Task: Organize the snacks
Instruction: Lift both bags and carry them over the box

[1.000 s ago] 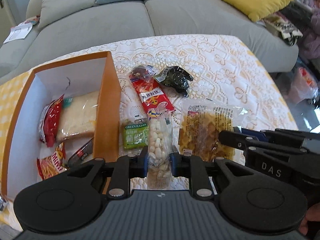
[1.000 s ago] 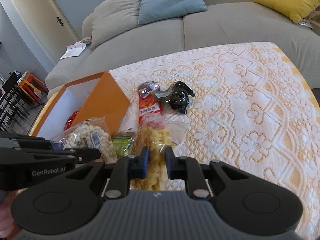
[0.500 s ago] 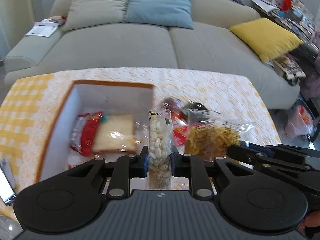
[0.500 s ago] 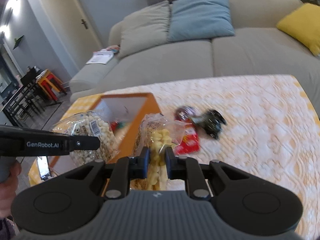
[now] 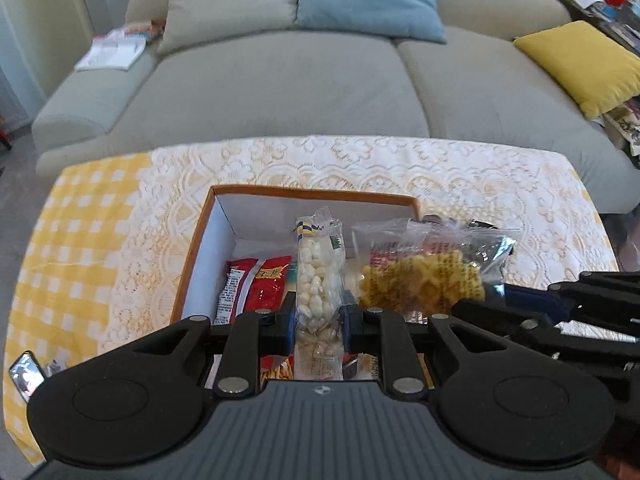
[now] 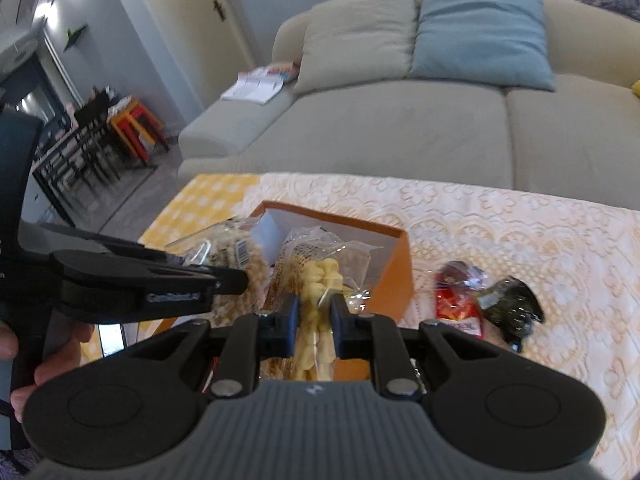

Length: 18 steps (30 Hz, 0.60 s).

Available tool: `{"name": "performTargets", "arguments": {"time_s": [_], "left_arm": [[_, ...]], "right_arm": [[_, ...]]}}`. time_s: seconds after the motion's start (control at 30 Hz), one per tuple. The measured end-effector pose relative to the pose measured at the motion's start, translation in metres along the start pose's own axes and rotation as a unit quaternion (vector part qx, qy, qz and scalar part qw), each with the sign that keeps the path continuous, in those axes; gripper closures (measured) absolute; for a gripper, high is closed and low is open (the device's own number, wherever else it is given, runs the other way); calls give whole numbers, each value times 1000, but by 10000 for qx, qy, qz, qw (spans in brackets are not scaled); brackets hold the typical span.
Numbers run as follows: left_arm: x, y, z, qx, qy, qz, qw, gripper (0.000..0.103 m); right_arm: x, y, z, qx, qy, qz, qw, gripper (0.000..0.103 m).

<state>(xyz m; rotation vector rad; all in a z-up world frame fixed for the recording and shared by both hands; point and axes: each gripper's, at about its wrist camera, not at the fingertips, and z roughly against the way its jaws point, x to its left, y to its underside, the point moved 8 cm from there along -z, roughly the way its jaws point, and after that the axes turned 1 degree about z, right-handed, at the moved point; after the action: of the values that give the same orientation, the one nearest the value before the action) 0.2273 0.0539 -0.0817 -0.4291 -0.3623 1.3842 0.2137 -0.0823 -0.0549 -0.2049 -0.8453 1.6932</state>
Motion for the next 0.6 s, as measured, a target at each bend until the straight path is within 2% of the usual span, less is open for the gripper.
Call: {"name": "performTargets", "arguments": {"time_s": [0.13,0.23,0.37,0.6], "left_arm": [[10,-8,-26,284,209,117,9993,80],[15,-13,-44,422,58,76,9991,80],[21,-14,-65,629,85,161,9979,80],[28,-11,-95,834,8,234,9962,80]], "right_arm": [[2,-11,-35,334,178,100,9992,89],[-2,-19,-60,585,273,124,9978,89],[-11,-25,-90,864,356,5,9956,89],[-24,-19,-123,1206,454,-42,9917,89]]}}
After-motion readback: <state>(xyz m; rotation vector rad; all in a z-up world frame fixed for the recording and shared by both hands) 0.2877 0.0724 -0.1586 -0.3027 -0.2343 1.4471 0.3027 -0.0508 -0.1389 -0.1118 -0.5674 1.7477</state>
